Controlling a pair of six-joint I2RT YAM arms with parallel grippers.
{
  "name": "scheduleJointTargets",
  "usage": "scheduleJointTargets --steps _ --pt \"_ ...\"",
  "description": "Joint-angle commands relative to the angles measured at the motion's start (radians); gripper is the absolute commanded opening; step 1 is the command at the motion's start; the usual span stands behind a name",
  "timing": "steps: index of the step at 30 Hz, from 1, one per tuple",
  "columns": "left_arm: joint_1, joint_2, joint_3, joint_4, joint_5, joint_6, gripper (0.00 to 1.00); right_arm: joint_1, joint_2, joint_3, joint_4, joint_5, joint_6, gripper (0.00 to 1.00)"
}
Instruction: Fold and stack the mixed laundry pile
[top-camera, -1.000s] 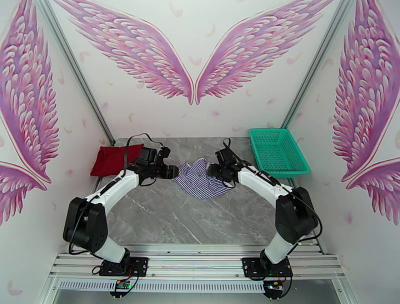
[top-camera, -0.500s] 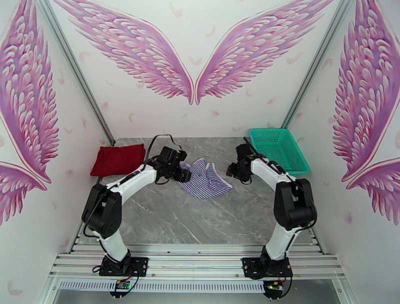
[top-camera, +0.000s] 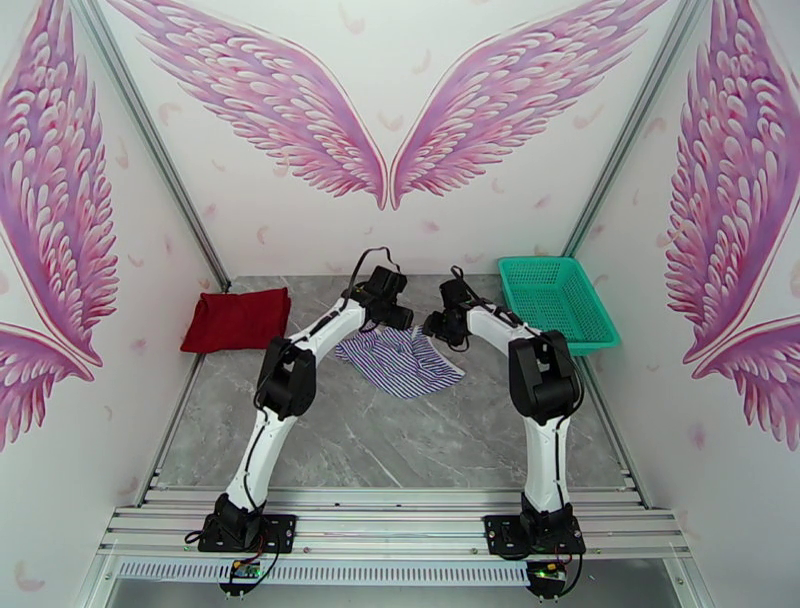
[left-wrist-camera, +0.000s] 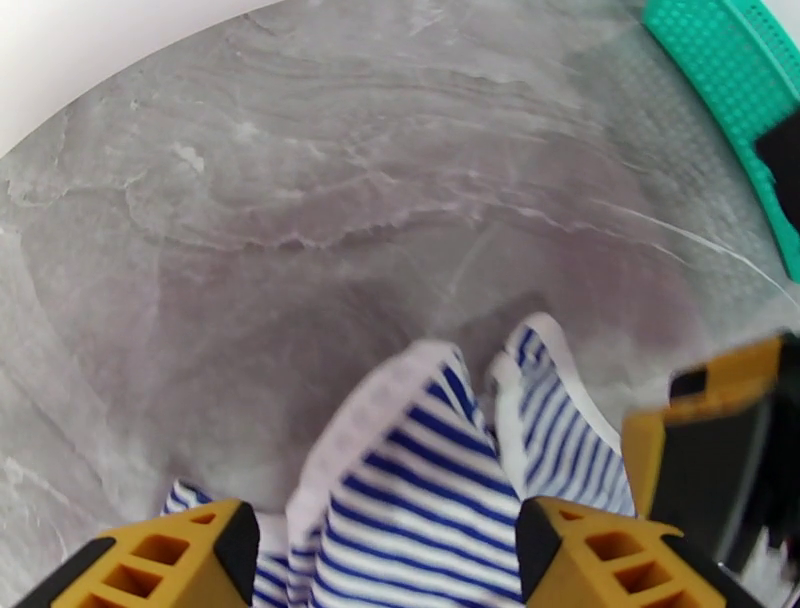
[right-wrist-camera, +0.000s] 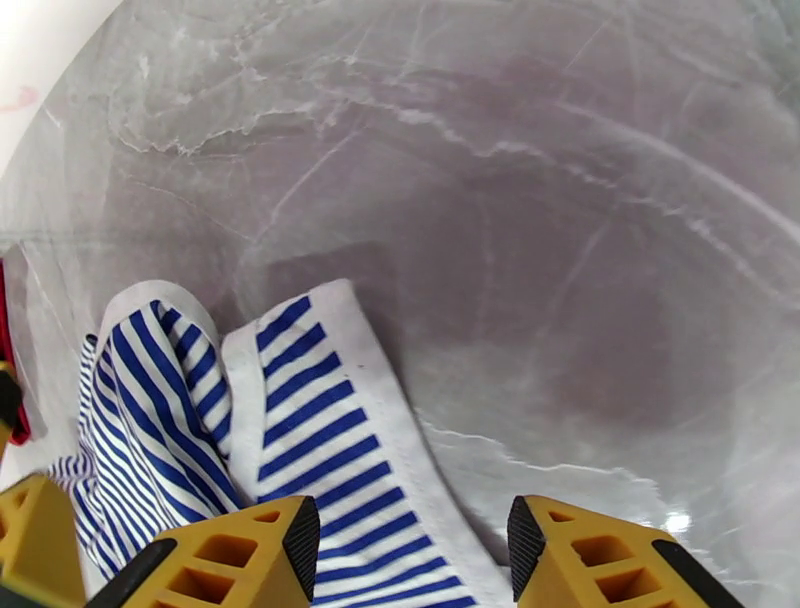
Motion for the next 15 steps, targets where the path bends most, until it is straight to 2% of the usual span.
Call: scheduleJointTargets --steps 1,3,5,7,10,11,15 --pt "-0.003 0.093 0.145 -0.057 -0.001 -0.018 0.66 0.003 -0.003 -0.002 0.010 0.035 0.096 0.56" --pt "0.001 0.139 0.192 -0.025 0.065 -0.050 0.60 0.002 -0.015 -0.010 -0.020 0.049 0.101 0.55" --pt "0.000 0.167 0.203 0.019 0.128 -0.083 0.50 0.001 -0.016 0.001 -0.061 0.056 0.105 0.54" --pt "0.002 0.186 0.202 0.051 0.159 -0.109 0.32 0.001 -0.021 0.006 -0.081 0.058 0.113 0.53" --pt "0.005 0.197 0.186 0.061 0.148 -0.131 0.04 0.000 -0.031 0.003 -0.078 0.052 0.125 0.53" --pt "0.008 0.195 0.185 0.060 0.148 -0.131 0.00 0.000 -0.030 0.005 -0.075 0.048 0.127 0.53" --pt "0.009 0.105 0.124 0.078 0.129 -0.083 0.00 0.002 0.006 0.049 -0.064 0.024 0.129 0.54"
